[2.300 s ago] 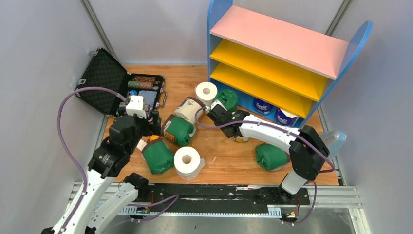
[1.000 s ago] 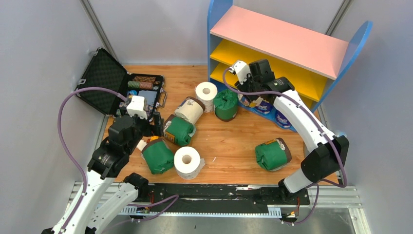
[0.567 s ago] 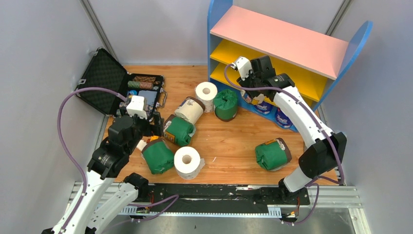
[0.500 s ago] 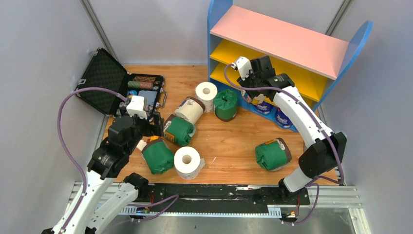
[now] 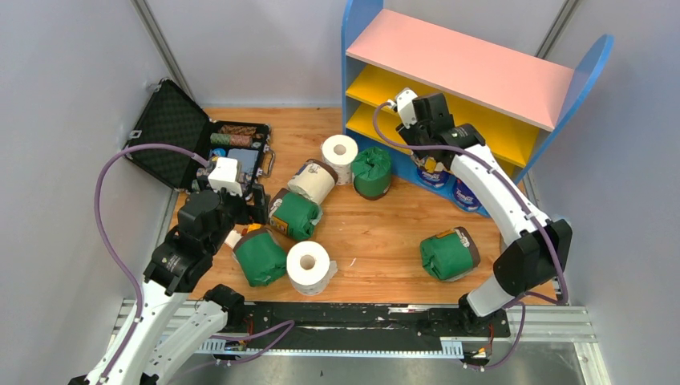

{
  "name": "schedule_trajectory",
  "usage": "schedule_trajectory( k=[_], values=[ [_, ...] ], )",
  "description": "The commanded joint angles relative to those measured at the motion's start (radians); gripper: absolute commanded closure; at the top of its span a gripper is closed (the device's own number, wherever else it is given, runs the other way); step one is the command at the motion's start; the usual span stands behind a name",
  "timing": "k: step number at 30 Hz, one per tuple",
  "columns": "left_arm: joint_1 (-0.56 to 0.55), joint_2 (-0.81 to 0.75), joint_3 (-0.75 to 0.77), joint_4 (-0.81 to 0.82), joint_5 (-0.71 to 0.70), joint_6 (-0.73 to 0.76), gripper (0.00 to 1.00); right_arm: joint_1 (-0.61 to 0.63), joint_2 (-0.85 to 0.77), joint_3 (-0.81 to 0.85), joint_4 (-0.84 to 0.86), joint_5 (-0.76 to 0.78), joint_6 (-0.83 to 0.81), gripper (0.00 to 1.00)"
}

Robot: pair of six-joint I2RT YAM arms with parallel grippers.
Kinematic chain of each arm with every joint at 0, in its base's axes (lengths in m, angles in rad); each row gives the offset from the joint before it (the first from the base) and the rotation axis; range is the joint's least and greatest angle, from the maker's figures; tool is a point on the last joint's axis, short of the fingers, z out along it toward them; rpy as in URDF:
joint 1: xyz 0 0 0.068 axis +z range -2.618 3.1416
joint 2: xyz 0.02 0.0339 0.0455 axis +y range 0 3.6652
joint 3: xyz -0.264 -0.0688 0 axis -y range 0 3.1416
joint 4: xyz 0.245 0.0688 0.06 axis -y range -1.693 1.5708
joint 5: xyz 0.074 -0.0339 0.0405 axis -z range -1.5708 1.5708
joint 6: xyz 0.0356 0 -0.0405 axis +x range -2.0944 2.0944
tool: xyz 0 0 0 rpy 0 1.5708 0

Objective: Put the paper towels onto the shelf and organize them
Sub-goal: Place the paper towel on the shelf.

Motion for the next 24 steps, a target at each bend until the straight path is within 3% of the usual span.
schedule_trajectory(
  k=[1,11,24],
  values=[
    [0.007,-0.004,-0.008,0.037,0.007,-0.015,0.0,-0.013,-0.071,-0.035,0.119,0.192,-0.028,0.55],
    [0.007,0.0,-0.008,0.036,0.002,-0.015,0.0,0.026,-0.142,-0.149,0.17,0.251,0.014,0.51],
    [0.007,-0.003,-0.008,0.035,-0.01,-0.014,0.0,0.109,-0.215,-0.17,0.184,0.327,0.044,0.43]
  ],
)
